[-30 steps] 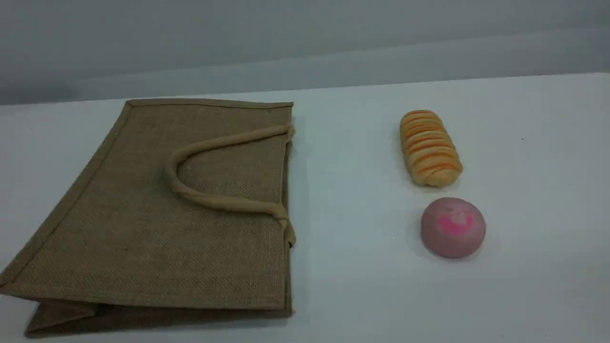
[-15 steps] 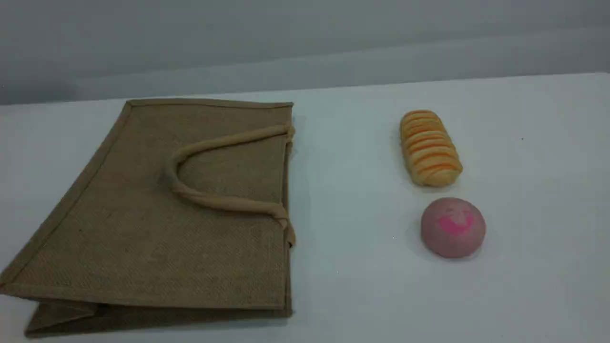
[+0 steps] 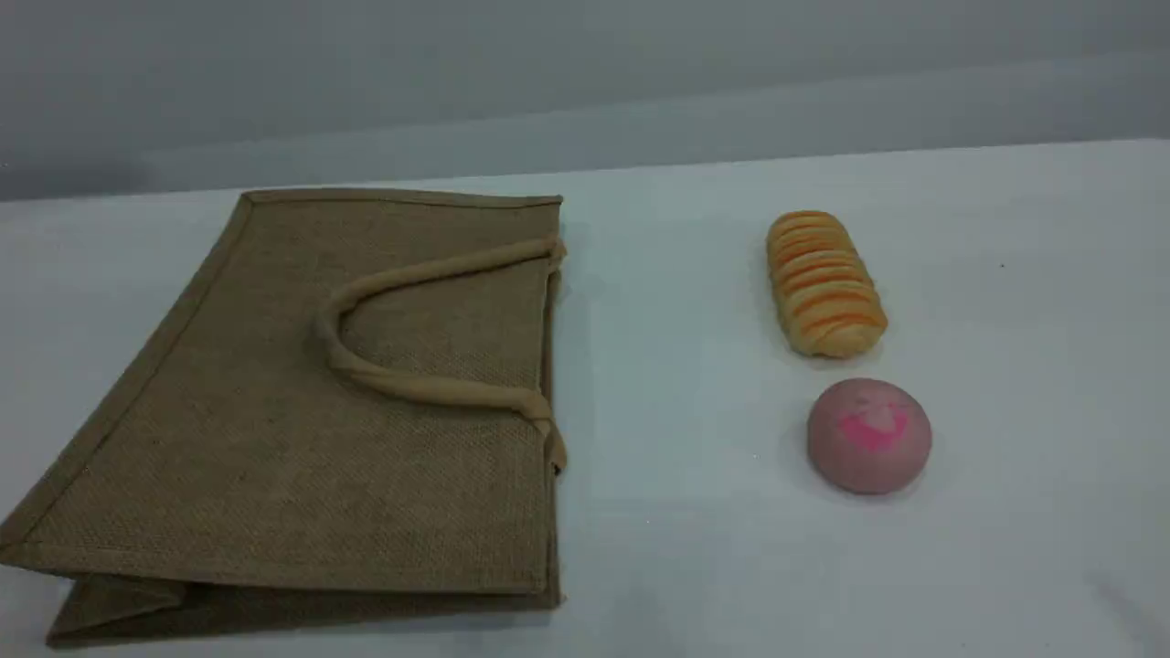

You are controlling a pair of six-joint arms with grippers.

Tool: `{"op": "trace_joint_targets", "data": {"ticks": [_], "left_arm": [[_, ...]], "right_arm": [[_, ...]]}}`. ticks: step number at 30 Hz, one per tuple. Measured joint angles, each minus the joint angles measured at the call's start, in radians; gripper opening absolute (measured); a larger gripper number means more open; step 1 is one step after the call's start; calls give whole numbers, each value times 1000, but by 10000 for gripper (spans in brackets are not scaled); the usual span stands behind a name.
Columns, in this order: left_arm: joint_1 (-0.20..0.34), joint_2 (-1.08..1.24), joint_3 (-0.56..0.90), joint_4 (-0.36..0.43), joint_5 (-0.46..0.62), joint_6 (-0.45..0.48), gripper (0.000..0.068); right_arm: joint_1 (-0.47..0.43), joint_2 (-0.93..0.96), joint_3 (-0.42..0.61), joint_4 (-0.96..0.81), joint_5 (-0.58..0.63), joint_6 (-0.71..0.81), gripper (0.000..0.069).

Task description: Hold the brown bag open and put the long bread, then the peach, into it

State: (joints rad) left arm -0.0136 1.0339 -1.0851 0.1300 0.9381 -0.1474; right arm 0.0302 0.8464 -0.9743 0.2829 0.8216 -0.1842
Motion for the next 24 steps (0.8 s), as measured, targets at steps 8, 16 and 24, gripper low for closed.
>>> {"op": "trace_joint_targets", "data": {"ticks": [8, 16, 24], "left_arm": [[0, 326, -95, -43, -76, 0, 549], [0, 572, -181, -117, -120, 31, 549], [-67, 731, -226, -130, -175, 40, 549]], "right_arm": [[0, 113, -13, -25, -111, -1, 565], [0, 263, -125, -66, -75, -1, 565], [0, 373, -173, -66, -59, 0, 565]]}}
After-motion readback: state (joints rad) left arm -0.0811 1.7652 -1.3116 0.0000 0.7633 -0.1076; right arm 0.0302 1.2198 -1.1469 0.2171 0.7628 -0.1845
